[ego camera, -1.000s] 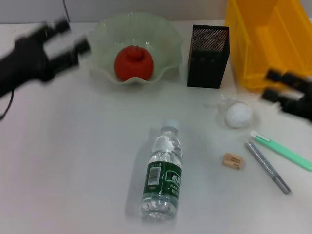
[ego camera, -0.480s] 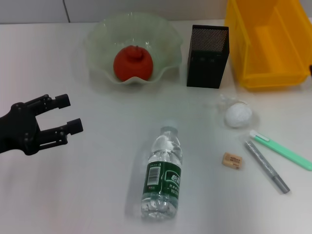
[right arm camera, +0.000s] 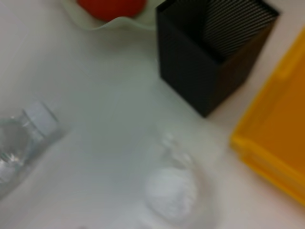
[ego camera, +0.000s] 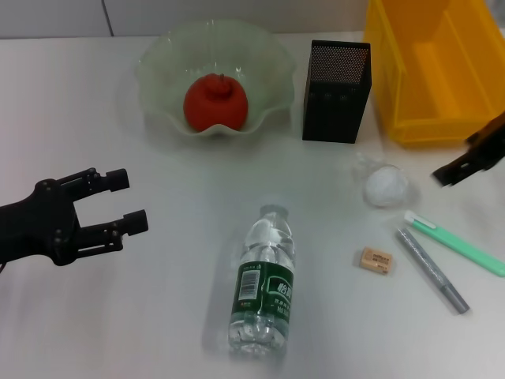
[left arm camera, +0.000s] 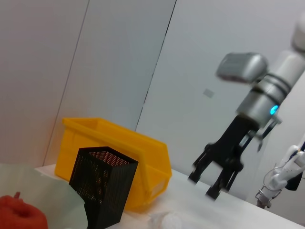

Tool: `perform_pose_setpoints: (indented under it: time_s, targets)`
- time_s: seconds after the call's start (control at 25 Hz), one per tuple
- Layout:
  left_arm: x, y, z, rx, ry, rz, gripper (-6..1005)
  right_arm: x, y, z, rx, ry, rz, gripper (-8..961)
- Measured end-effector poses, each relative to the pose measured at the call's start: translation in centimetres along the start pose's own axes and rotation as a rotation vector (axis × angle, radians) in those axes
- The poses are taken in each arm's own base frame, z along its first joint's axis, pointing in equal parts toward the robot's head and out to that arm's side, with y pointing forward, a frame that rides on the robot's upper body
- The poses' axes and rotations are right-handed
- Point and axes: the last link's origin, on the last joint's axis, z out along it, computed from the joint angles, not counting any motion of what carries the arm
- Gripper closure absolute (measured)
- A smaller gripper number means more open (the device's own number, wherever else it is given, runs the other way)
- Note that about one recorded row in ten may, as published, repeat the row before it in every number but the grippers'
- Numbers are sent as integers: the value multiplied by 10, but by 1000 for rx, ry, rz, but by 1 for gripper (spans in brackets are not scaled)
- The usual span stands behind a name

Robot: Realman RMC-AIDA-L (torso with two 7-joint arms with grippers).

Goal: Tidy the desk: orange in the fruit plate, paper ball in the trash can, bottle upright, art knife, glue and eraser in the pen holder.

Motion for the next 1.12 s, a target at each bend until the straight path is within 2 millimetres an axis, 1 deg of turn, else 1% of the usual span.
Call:
perform_pose_setpoints:
  time_s: [0.12, 0.2, 0.24, 0.44, 0.6, 0.92, 1.12]
  targets:
    - [0, 0, 0, 1, 0, -1, 175, -9, 1, 25, -51, -16, 13, 196]
    - [0, 0, 0, 5, 3, -4, 176, -16, -1, 37, -54, -35, 19, 197]
    - [0, -1, 0, 7, 3, -4, 176, -16, -1, 37, -54, -35, 19, 198]
    - [-1, -1, 0, 9, 3, -5, 177, -25, 1, 59, -75, -28, 12, 200]
    - [-1, -1, 0, 8, 4, -5, 178, -26, 5, 75, -98, -7, 5, 203]
    - [0, 0, 1, 3, 7, -3, 180, -24, 8, 83, -112, 7, -1, 207]
    - [0, 0, 2, 1, 8, -1, 181, -21, 8, 82, -118, 10, -4, 362]
